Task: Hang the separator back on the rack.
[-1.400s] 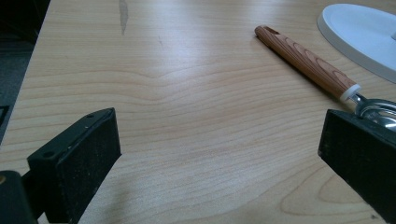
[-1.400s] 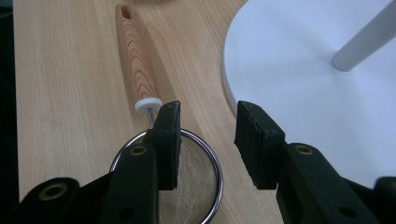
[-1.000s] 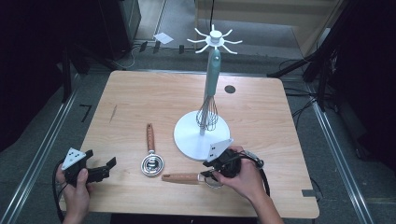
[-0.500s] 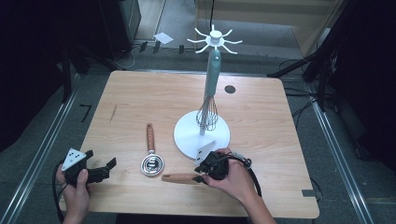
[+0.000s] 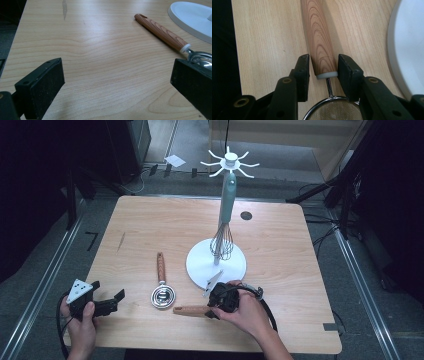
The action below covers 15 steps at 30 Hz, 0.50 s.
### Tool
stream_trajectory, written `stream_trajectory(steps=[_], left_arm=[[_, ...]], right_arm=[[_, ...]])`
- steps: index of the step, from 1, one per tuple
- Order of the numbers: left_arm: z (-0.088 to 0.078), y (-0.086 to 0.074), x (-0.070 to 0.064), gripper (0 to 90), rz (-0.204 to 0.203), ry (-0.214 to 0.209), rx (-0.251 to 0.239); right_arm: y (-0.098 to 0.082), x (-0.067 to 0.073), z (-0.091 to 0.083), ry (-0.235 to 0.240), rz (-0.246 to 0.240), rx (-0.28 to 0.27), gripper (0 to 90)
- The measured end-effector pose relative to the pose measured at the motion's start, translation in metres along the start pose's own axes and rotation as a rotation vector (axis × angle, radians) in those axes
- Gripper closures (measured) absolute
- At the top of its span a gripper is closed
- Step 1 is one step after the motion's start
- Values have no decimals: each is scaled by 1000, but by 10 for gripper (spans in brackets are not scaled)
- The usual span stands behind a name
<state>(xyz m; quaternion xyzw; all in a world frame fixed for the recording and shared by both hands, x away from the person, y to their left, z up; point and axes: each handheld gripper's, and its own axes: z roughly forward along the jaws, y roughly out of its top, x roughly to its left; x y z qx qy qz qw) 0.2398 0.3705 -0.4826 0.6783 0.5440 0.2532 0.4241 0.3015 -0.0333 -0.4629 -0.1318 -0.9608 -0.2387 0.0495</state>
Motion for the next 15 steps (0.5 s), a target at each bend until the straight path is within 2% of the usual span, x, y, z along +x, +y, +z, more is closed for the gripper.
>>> stream_trajectory(steps=[3, 5, 10, 12, 15], left_arm=[[0, 0, 0, 0, 0, -1, 0], [0, 0, 0, 0, 0, -3, 0], [0, 0, 0, 0, 2, -2, 2], [0, 0, 0, 0, 2, -5, 2], [0, 0, 0, 0, 1, -6, 1]], right_arm=[[1, 0, 3, -5, 5, 22, 637], [1, 1, 5, -15, -1, 40, 675], [1, 4, 4, -14, 6, 51, 708], [0, 4, 4, -11, -4, 45, 710], [-3, 3, -2, -41, -4, 10, 712]])
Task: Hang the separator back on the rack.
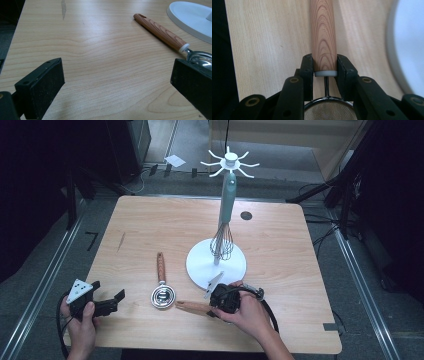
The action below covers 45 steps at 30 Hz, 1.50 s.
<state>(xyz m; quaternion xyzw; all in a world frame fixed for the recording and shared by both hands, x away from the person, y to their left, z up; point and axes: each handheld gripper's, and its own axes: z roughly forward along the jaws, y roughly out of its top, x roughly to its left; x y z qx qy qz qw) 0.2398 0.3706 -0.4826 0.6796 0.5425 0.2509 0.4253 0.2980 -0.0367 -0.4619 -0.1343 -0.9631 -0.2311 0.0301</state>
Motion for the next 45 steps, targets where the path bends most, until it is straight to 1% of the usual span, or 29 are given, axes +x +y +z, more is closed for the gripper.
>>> stream_trajectory(steps=[1, 5, 7, 10, 12, 18, 24, 26, 27, 29, 31, 32, 33, 40, 45], left_arm=[[0, 0, 0, 0, 1, -1, 0], [0, 0, 0, 0, 0, -2, 1], [0, 0, 0, 0, -1, -2, 1], [0, 0, 1, 0, -3, -2, 2], [0, 0, 1, 0, -5, -2, 1], [2, 2, 2, 0, -19, 3, 3], [2, 2, 2, 0, -9, 0, 2], [2, 2, 3, 0, -14, -3, -1], [2, 2, 3, 0, -15, -4, -2], [2, 2, 2, 0, -15, -5, -1], [2, 2, 2, 0, -13, -5, -1], [2, 2, 2, 0, -13, -4, 2], [2, 2, 3, 0, -13, -3, 3], [2, 2, 2, 0, -11, -4, 5], [2, 2, 2, 0, -9, -6, 6]], right_arm=[[-1, 0, -2, -6, 1, -11, 712], [-11, -2, -14, -55, 17, -58, 712], [-16, -4, -18, -64, 21, -75, 713], [-25, -5, -25, -80, 49, -100, 713], [-30, -7, -31, -89, 76, -131, 713], [-43, -10, -39, -113, 110, -154, 713], [-57, -14, -49, -138, 140, -172, 713], [-60, -16, -53, -146, 146, -185, 713], [-64, -17, -56, -150, 161, -194, 713], [-67, -20, -59, -158, 172, -211, 712], [-71, -23, -62, -152, 205, -240, 712], [-73, -25, -63, -150, 207, -246, 712], [-75, -26, -64, -155, 217, -248, 712], [-84, -30, -68, -180, 234, -247, 712], [-89, -34, -73, -190, 257, -269, 713]])
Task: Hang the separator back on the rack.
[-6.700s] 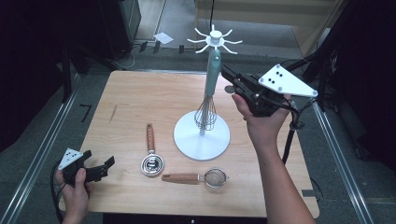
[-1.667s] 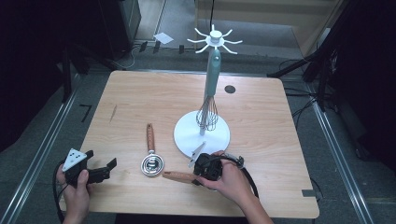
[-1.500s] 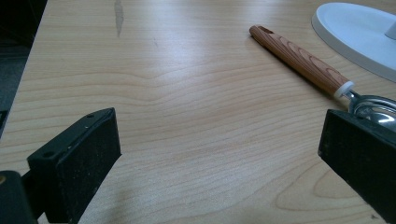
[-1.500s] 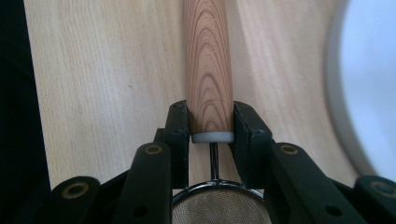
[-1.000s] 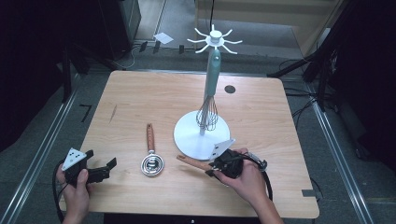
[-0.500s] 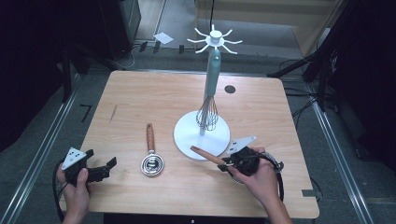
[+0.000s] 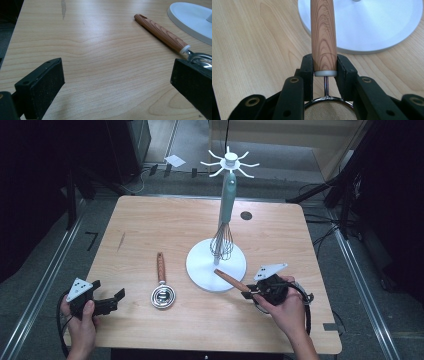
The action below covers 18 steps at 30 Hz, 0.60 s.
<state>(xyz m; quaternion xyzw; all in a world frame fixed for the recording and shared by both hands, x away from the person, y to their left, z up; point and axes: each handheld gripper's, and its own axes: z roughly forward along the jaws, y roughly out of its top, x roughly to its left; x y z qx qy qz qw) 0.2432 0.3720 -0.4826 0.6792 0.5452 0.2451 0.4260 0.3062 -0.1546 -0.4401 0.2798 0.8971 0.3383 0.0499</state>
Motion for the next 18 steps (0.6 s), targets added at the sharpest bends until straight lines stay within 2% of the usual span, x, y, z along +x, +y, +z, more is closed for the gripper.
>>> stream_trajectory(steps=[5, 9, 18], left_arm=[[0, 0, 0, 0, 0, 2, 1], [0, 0, 0, 0, 0, 2, 2], [0, 0, 0, 0, 0, 1, 1]], right_arm=[[-3, -4, -2, -14, 10, -3, 712], [-6, -8, -5, -11, 37, -20, 712], [-13, -17, -11, -53, 76, -41, 712]])
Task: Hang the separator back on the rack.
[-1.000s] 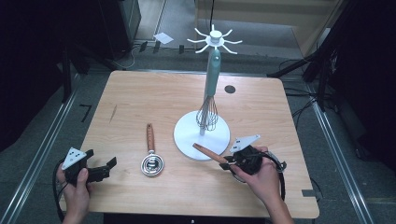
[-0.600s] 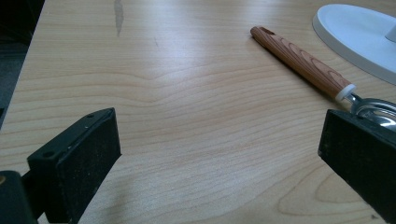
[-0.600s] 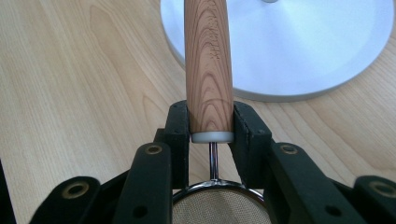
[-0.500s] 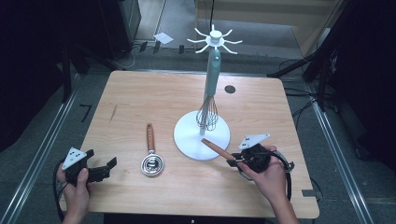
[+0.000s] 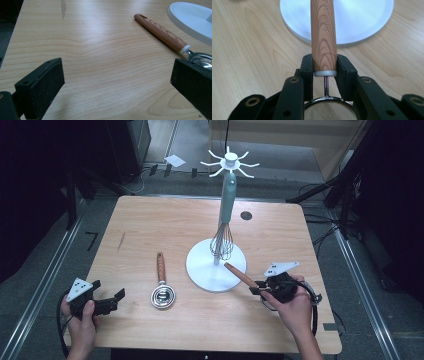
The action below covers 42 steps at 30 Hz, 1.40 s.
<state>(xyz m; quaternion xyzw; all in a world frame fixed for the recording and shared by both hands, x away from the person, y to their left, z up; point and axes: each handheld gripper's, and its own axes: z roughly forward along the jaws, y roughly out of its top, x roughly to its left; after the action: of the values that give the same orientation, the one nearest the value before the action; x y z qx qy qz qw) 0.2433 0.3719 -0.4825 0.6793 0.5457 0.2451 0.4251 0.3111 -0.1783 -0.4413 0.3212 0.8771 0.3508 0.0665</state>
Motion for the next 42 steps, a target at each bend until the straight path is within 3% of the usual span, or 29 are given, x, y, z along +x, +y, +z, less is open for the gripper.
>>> stream_trajectory(steps=[14, 32, 38, 42], left_arm=[[0, 0, 0, 0, -2, -4, 0], [0, 0, 0, 0, -8, -4, -3], [0, 0, 0, 0, -6, -3, -3], [0, 0, 0, 0, -3, -3, -1]], right_arm=[[-7, -10, -7, -31, 50, -50, 712], [-6, -7, -19, -38, 102, -215, 712], [-4, -3, -20, -101, 113, -242, 712], [-5, -3, -22, -96, 118, -274, 712]])
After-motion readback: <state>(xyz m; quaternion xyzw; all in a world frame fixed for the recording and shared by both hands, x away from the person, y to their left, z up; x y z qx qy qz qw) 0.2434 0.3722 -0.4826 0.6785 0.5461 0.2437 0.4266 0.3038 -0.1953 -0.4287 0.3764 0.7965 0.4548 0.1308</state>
